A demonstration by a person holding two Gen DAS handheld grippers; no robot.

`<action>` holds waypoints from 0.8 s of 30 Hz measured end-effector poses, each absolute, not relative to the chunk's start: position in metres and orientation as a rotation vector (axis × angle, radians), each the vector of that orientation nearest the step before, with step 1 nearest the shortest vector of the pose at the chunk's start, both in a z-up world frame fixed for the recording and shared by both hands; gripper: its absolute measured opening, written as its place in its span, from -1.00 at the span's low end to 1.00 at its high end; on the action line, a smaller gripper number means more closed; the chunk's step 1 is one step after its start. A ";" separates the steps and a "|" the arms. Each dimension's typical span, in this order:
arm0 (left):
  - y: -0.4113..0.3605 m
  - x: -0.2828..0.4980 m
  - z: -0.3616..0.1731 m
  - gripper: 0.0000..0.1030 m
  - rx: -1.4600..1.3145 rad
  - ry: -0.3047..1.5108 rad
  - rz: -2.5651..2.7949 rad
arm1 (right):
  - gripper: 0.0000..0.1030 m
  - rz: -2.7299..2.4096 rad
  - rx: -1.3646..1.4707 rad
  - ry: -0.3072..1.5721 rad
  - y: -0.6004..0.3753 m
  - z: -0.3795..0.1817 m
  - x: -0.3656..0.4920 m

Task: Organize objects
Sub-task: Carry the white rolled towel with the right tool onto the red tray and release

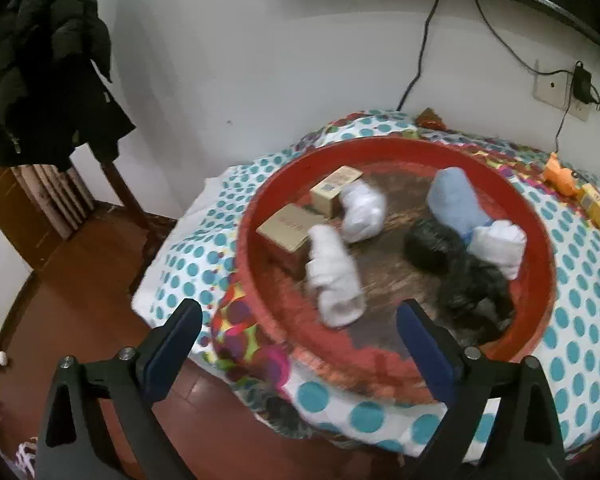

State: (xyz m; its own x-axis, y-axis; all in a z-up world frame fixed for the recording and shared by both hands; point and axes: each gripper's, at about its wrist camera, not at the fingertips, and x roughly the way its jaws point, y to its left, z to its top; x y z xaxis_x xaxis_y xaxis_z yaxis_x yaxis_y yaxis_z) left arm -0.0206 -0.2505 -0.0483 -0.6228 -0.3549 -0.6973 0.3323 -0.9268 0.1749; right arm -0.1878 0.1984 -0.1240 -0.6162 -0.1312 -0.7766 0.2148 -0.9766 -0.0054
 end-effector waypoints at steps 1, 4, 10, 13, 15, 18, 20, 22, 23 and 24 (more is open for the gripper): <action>-0.252 -0.018 -0.051 0.93 1.093 -0.046 -2.528 | -0.19 -2.664 1.266 0.160 0.198 -0.124 -0.187; -0.257 -0.017 -0.058 0.93 1.118 -0.031 -2.525 | -0.19 -2.690 1.264 0.209 0.192 -0.123 -0.186; -0.262 -0.016 -0.065 0.95 1.132 -0.006 -2.536 | -0.19 -2.727 1.270 0.114 0.183 -0.113 -0.182; -0.264 -0.017 -0.067 0.98 1.136 0.032 -2.545 | -0.19 -2.723 1.246 0.128 0.169 -0.104 -0.178; -0.263 -0.016 -0.066 0.99 1.125 0.021 -2.545 | -0.19 -2.717 1.215 0.159 0.157 -0.095 -0.173; -0.263 -0.016 -0.066 1.00 1.114 0.019 -2.547 | -0.19 -2.684 1.168 0.158 0.136 -0.080 -0.167; -0.264 -0.016 -0.066 1.00 1.118 0.026 -2.550 | -0.19 -2.658 1.151 0.167 0.122 -0.074 -0.164; -0.266 -0.016 -0.065 1.00 1.118 0.042 -2.554 | -0.19 -2.623 1.133 0.180 0.104 -0.069 -0.160; -0.268 -0.015 -0.064 1.00 1.113 0.054 -2.555 | -0.19 -2.608 1.126 0.183 0.096 -0.067 -0.158; -0.270 -0.014 -0.063 1.00 1.107 0.069 -2.555 | -0.19 -2.586 1.117 0.187 0.086 -0.064 -0.156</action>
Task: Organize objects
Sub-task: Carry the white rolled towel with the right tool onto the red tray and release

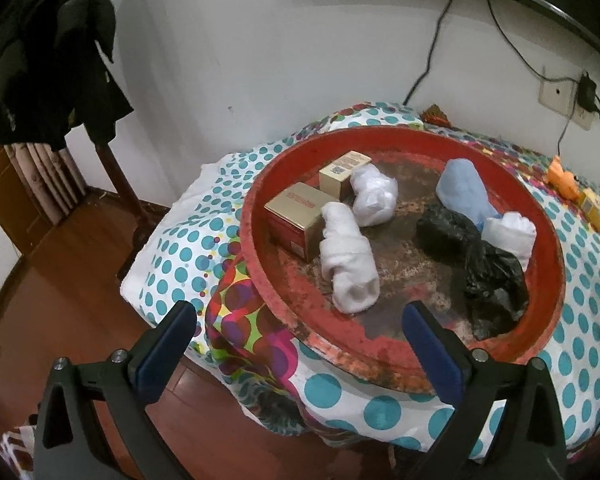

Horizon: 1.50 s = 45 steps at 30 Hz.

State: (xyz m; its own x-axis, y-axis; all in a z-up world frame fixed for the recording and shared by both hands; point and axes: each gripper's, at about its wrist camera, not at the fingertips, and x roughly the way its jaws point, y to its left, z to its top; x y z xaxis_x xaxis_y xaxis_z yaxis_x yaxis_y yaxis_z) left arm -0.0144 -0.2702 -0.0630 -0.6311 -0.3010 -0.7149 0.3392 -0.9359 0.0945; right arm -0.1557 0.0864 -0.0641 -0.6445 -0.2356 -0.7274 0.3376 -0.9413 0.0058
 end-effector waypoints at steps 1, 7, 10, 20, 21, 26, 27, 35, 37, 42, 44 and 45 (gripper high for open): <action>-0.272 -0.014 -0.062 1.00 1.102 0.081 -2.557 | -0.19 -2.574 1.110 0.193 0.078 -0.062 -0.154; -0.286 -0.012 -0.061 1.00 1.082 0.141 -2.543 | -0.19 -2.490 1.064 0.239 0.027 -0.053 -0.142; -0.292 -0.010 -0.060 1.00 1.063 0.164 -2.537 | -0.19 -2.439 1.054 0.239 0.002 -0.051 -0.138; -0.304 -0.009 -0.063 1.00 1.062 0.186 -2.485 | -0.19 -2.287 1.017 0.274 -0.082 -0.053 -0.128; -0.304 -0.009 -0.064 1.00 1.065 0.184 -2.480 | -0.19 -2.272 1.014 0.278 -0.092 -0.054 -0.127; -0.309 -0.009 -0.066 1.00 1.077 0.216 -2.476 | -0.19 -2.231 1.022 0.293 -0.125 -0.062 -0.129; -0.309 -0.010 -0.066 1.00 1.081 0.222 -2.475 | -0.19 -2.229 1.025 0.294 -0.128 -0.063 -0.129; -0.310 -0.012 -0.068 1.00 1.094 0.232 -2.480 | -0.15 -2.203 1.086 0.313 -0.145 -0.082 -0.144; -0.311 -0.012 -0.069 1.00 1.103 0.243 -2.480 | -0.13 -2.206 1.087 0.309 -0.145 -0.084 -0.147; -0.311 -0.013 -0.070 1.00 1.108 0.242 -2.482 | 0.06 -2.217 1.064 0.299 -0.144 -0.083 -0.146; -0.311 -0.013 -0.071 1.00 1.112 0.251 -2.486 | 0.17 -2.231 1.048 0.296 -0.141 -0.081 -0.143; -0.311 -0.013 -0.071 1.00 1.115 0.254 -2.487 | 0.17 -2.245 1.030 0.302 -0.140 -0.079 -0.141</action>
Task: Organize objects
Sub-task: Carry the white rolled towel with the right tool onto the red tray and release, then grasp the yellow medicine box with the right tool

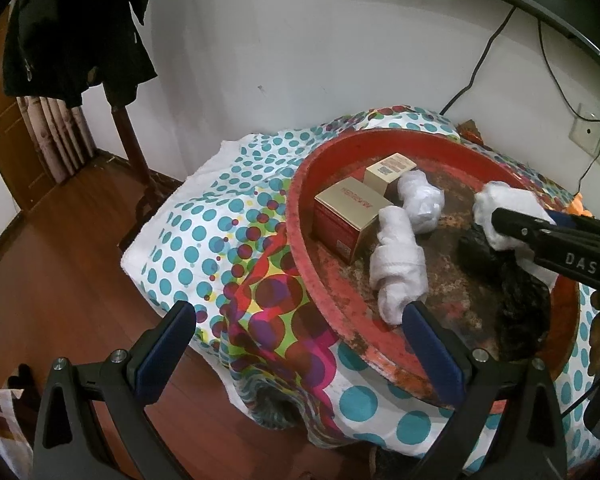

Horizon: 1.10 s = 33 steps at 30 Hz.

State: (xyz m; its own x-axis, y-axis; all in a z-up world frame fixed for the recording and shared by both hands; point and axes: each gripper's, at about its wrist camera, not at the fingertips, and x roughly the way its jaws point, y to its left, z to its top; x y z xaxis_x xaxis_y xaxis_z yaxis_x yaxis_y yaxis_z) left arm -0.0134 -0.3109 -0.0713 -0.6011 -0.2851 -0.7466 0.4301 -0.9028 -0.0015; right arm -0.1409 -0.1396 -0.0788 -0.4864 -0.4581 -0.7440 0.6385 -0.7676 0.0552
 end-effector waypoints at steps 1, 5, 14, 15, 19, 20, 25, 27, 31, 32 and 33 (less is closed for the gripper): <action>-0.311 -0.013 -0.071 1.00 1.114 0.256 -2.486 | 0.19 -2.253 1.019 0.307 -0.138 -0.076 -0.140; -0.312 -0.013 -0.072 1.00 1.112 0.261 -2.487 | 0.23 -2.269 0.984 0.289 -0.128 -0.061 -0.134; -0.310 -0.015 -0.071 1.00 1.109 0.271 -2.481 | 0.27 -2.376 0.945 0.225 -0.041 -0.036 -0.138; -0.310 -0.015 -0.071 1.00 1.108 0.265 -2.482 | 0.27 -2.405 0.955 0.217 -0.024 -0.037 -0.143; -0.308 -0.016 -0.072 1.00 1.119 0.254 -2.485 | 0.27 -2.512 1.009 0.195 0.041 -0.041 -0.167; -0.307 -0.016 -0.072 1.00 1.122 0.251 -2.485 | 0.27 -2.539 1.017 0.196 0.055 -0.043 -0.174; -0.305 -0.017 -0.074 1.00 1.135 0.238 -2.480 | 0.28 -2.654 1.066 0.195 0.130 -0.050 -0.211; -0.302 -0.018 -0.075 1.00 1.141 0.213 -2.475 | 0.28 -2.677 1.085 0.214 0.152 -0.055 -0.224; -0.298 -0.019 -0.077 1.00 1.148 0.178 -2.471 | 0.28 -2.671 1.136 0.234 0.176 -0.069 -0.249; -0.298 -0.019 -0.078 1.00 1.149 0.179 -2.473 | 0.28 -2.665 1.151 0.243 0.181 -0.074 -0.254; -0.298 -0.020 -0.079 1.00 1.151 0.172 -2.469 | 0.28 -2.655 1.167 0.245 0.184 -0.079 -0.260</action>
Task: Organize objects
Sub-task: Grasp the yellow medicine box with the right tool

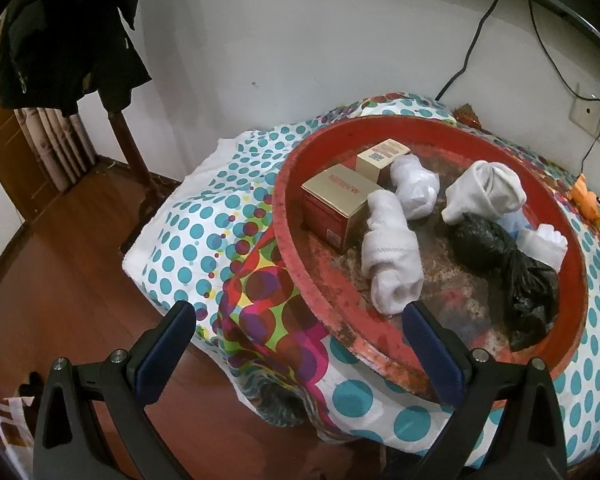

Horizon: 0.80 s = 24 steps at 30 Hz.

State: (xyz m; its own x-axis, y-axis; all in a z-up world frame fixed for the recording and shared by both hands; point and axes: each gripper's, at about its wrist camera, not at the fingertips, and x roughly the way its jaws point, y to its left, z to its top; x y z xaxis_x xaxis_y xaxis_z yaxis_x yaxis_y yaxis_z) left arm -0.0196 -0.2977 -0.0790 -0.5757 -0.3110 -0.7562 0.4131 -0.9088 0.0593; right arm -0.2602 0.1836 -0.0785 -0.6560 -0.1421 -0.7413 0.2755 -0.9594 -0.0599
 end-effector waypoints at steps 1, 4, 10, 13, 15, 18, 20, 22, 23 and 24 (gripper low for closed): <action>-0.298 -0.020 -0.080 1.00 1.153 0.166 -2.465 | 0.28 -2.654 1.171 0.242 0.185 -0.081 -0.262; -0.297 -0.022 -0.085 1.00 1.166 0.159 -2.468 | 0.28 -2.627 1.175 0.248 0.185 -0.091 -0.273; -0.298 -0.021 -0.084 1.00 1.134 0.150 -2.475 | 0.28 -2.590 1.188 0.264 0.185 -0.108 -0.290; -0.300 -0.020 -0.082 1.00 1.125 0.218 -2.492 | 0.28 -2.576 1.191 0.274 0.186 -0.117 -0.292; -0.300 -0.019 -0.081 1.00 1.123 0.228 -2.478 | 0.28 -2.580 1.176 0.299 0.186 -0.120 -0.289; -0.296 -0.020 -0.078 1.00 1.120 0.203 -2.449 | 0.21 -2.586 1.167 0.310 0.187 -0.122 -0.286; -0.292 -0.021 -0.074 1.00 1.120 0.185 -2.441 | 0.03 -2.588 1.166 0.296 0.189 -0.122 -0.286; -0.284 -0.022 -0.067 1.00 1.119 0.164 -2.451 | 0.02 -2.586 1.167 0.282 0.190 -0.121 -0.286; -0.278 -0.024 -0.064 1.00 1.123 0.148 -2.459 | 0.02 -2.590 1.168 0.283 0.191 -0.121 -0.285; -0.274 -0.026 -0.061 1.00 1.131 0.139 -2.468 | 0.02 -2.590 1.169 0.278 0.191 -0.121 -0.285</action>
